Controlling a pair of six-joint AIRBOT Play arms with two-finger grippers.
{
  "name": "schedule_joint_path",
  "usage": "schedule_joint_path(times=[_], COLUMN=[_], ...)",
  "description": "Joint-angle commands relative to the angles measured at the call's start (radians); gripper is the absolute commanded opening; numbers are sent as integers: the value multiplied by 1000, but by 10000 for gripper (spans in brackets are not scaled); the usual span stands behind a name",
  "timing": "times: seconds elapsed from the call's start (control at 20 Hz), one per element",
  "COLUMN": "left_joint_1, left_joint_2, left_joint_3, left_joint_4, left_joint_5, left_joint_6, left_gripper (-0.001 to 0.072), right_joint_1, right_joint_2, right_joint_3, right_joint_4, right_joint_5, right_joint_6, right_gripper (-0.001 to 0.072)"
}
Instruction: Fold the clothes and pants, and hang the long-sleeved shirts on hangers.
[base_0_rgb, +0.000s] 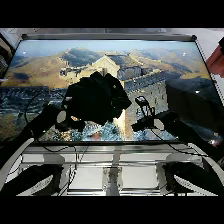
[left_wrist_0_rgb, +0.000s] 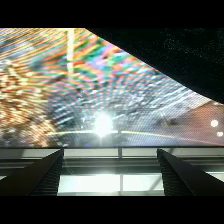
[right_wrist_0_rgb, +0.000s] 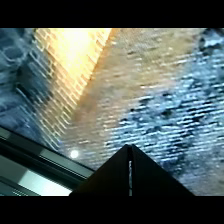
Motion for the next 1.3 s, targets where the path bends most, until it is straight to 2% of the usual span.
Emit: schedule_joint_path(times=[0.0, 0.25, 0.4, 0.55, 0.6, 0.65, 0.7, 0.8, 0.85, 0.9, 1.05, 1.2, 1.25], left_joint_1=[0, 0, 0, 0, 0, -1, 0, 0, 0, 0, 0, 0, 0], left_joint_2=[1, 1, 1, 1, 1, 1, 1, 1, 1, 1, 1, 1, 1], left_joint_3=[0, 0, 0, 0, 0, 0, 0, 0, 0, 0, 0, 0, 0], left_joint_4=[0, 0, 0, 0, -1, -2, -8, -8, -8, -8, -7, -7, -7], left_joint_5=[0, 0, 0, 0, 0, 0, 0, 0, 2, 5, 4, 4, 4], left_joint_6=[0, 0, 0, 0, 0, 0, 0, 0, 0, 0, 2, 5, 5], left_gripper=[639, 639, 639, 639, 639, 639, 639, 639, 639, 639, 639, 639, 639], right_joint_1=[0, 0, 0, 0, 0, -4, -11, -44, -70, -101, -227, -343, -367], right_joint_2=[0, 0, 0, 0, -1, -8, -24, -83, -129, -180, -362, -484, -504], right_joint_3=[0, 0, 0, 17, 34, 65, 106, 217, 285, 351, 550, 673, 696], right_joint_4=[8, -39, -61, -60, -60, -57, -45, -16, 21, 70, 304, 609, 677], right_joint_5=[1, -26, -71, -131, -145, -153, -153, -148, -134, -103, 100, 312, 354], right_joint_6=[1, -20, -21, -20, -21, -43, -75, -153, -203, -265, -510, -793, -843], right_gripper=[20, 25, 146, 147, 172, 291, 340, 352, 398, 399, 400, 401, 401])
